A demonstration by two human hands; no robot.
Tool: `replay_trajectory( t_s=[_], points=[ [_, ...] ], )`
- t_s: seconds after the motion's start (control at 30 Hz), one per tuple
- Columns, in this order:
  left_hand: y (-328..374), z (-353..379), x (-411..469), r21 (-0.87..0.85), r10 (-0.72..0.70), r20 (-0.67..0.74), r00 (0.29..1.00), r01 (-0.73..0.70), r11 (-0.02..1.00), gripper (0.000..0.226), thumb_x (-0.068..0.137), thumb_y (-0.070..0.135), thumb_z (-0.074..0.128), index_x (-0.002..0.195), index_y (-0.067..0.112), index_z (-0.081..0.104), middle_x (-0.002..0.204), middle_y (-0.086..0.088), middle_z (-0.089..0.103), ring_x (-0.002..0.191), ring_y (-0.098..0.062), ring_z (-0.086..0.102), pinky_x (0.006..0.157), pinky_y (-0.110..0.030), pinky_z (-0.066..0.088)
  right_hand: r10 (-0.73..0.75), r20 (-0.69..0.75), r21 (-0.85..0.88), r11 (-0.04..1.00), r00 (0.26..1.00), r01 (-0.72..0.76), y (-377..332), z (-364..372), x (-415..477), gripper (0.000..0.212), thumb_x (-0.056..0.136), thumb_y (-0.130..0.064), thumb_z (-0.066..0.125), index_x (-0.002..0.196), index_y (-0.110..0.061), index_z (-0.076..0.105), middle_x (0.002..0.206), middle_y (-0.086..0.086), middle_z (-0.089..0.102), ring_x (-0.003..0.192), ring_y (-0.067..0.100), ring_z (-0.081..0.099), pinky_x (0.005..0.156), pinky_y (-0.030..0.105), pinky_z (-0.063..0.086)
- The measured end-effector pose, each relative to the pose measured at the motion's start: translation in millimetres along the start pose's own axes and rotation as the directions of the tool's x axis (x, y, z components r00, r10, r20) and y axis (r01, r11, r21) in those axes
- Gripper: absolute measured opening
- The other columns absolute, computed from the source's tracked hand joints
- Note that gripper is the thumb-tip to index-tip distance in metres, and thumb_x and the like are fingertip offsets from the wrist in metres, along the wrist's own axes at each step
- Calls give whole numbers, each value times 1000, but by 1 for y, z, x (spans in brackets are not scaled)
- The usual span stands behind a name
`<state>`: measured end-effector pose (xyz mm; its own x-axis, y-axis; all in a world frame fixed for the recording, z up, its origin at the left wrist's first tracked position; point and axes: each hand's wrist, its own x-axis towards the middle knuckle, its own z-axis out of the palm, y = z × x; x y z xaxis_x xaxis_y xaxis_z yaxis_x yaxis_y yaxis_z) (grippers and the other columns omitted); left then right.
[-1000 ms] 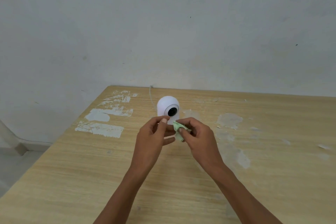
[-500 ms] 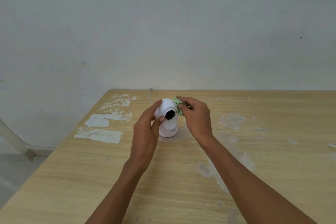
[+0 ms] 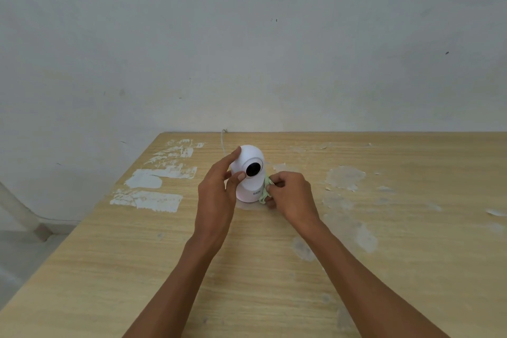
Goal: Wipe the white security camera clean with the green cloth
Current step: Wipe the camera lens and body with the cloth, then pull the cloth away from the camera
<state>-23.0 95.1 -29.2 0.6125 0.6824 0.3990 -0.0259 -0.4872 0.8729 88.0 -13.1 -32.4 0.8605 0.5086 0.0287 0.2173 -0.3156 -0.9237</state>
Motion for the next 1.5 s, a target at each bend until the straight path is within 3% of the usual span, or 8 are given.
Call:
replay_trajectory(
  t_s=[0.3, 0.4, 0.53, 0.93, 1.07, 1.17, 1.33, 1.5],
  points=[
    [12, -14, -12, 99, 7, 24, 1000, -9, 995, 54, 108, 12, 53, 152, 42, 46, 143, 18, 56, 121, 12, 55, 96, -8, 44, -47, 247, 410, 910, 968, -61, -4, -37, -35, 13, 93, -1, 68, 105, 2, 73, 88, 12, 78, 69, 19, 74, 69, 29, 64],
    [19, -10, -35, 117, 88, -50, 995, -82, 990, 30, 104, 26, 58, 131, 38, 62, 125, 14, 68, 102, 6, 65, 76, -8, 50, -61, 237, 469, 881, 970, -59, -6, -48, -41, 16, 94, -6, 69, 107, 1, 74, 95, 14, 79, 79, 24, 77, 76, 31, 65],
    [32, 0, -52, 46, 53, 149, 987, -61, 997, 31, 89, 49, 73, 116, 37, 64, 110, 15, 66, 96, -2, 69, 74, -14, 56, -41, 227, 548, 831, 973, -92, -8, -59, -50, 17, 97, -7, 65, 108, 2, 74, 101, 20, 79, 86, 29, 79, 77, 33, 65],
    [44, 15, -49, 99, 313, 354, 881, -369, 924, 15, 95, 18, 73, 110, 21, 75, 112, 11, 67, 105, -9, 67, 87, -22, 58, 65, 184, 531, 833, 981, -155, -1, -98, -65, 13, 97, -8, 65, 105, 1, 69, 98, 25, 77, 83, 38, 79, 68, 38, 66],
    [55, 29, -45, -29, 176, 287, 942, -175, 984, 6, 100, 24, 66, 99, 28, 70, 97, 19, 73, 95, 1, 70, 74, -9, 53, 90, 82, 372, 921, 993, -114, 2, -109, -68, 14, 101, -16, 59, 110, -13, 69, 108, 14, 75, 84, 31, 79, 68, 40, 66],
    [62, 39, -40, -60, 98, 293, 951, -84, 995, 8, 101, 29, 64, 94, 29, 67, 89, 19, 71, 86, 5, 67, 69, -5, 48, 31, -38, 154, 988, 999, -25, 4, -117, -68, 27, 102, -22, 53, 126, -26, 64, 120, -2, 69, 104, 17, 70, 93, 41, 60],
    [73, 50, -27, -112, 21, 388, 922, 25, 993, 11, 101, 37, 63, 101, 28, 68, 90, -2, 78, 81, -17, 72, 69, -24, 50, -105, 134, 145, 986, 985, 86, 2, -129, -72, 23, 95, -49, 63, 108, -33, 73, 101, -18, 76, 92, -7, 69, 83, 20, 49],
    [74, 62, -19, -224, -163, 536, 829, 326, 918, 20, 97, 34, 71, 113, 22, 69, 101, -7, 81, 95, -23, 79, 77, -35, 62, -19, 61, 240, 971, 998, 4, 14, -141, -65, 12, 96, -25, 68, 97, -14, 72, 89, 2, 78, 83, 17, 73, 79, 37, 60]
  ],
)
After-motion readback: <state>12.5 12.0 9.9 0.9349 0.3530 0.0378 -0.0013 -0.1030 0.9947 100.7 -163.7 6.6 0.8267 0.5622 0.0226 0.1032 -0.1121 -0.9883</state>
